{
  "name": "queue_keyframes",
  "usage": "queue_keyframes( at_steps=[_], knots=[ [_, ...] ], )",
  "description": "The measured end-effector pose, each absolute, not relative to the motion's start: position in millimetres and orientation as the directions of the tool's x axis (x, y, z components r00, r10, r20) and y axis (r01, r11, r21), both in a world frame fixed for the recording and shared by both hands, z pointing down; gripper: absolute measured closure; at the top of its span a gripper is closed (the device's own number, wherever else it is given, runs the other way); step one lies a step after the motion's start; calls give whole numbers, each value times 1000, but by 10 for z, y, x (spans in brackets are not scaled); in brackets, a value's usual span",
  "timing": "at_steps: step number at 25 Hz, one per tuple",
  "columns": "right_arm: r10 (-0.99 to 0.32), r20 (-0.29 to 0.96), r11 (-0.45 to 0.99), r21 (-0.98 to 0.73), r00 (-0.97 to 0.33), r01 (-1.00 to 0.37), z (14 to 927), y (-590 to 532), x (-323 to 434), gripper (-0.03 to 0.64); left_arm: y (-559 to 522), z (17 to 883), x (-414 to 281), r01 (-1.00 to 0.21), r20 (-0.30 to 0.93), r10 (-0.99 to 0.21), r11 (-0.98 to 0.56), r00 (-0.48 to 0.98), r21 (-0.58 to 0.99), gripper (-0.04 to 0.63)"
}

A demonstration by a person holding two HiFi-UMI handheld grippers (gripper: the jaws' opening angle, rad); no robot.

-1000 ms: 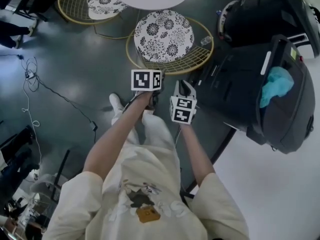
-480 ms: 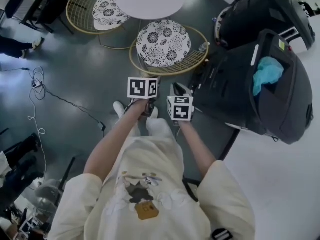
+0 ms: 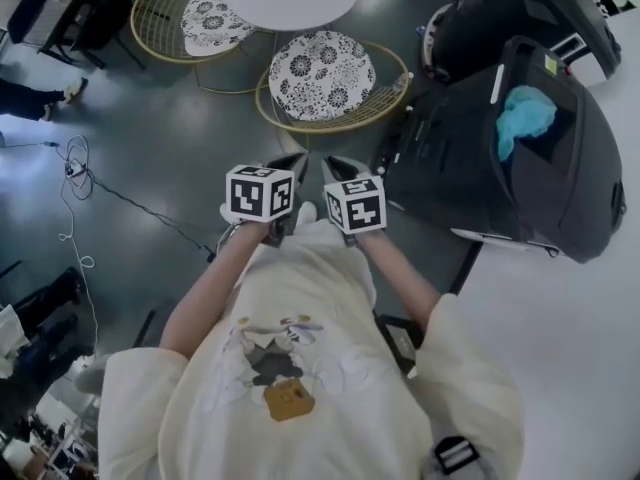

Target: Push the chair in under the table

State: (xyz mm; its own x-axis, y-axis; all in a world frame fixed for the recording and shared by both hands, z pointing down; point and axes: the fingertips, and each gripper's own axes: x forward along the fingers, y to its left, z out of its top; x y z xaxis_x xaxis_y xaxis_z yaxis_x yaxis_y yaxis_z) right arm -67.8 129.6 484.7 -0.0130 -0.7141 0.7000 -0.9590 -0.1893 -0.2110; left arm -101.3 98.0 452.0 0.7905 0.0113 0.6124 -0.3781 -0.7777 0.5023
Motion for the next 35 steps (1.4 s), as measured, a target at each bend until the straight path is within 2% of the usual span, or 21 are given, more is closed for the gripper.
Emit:
queue_keyframes(
  at_steps=[5,9,15,35],
  knots=[
    [-735,674,-154,-276,-76,-949,4624,1228,-978,584,979,4274,-1276,-342,587,-5,-816,810,466,586],
    [-756,645,-132,-313,-109,-940,4580,1280,-1157,586,1082,4267,-1433,-340,571,24,-783,820,521,586],
    [-761,639,-174,-367,-112,-914,4614,1350,-1090,589,1100,4352,-1584,-354,588,20,-781,809,514,586],
    [-770,624,-69,-287,-132,-956,4505,1294,-1265,607,1186,4364,-1639,-318,610,30,-833,791,453,586]
  ],
)
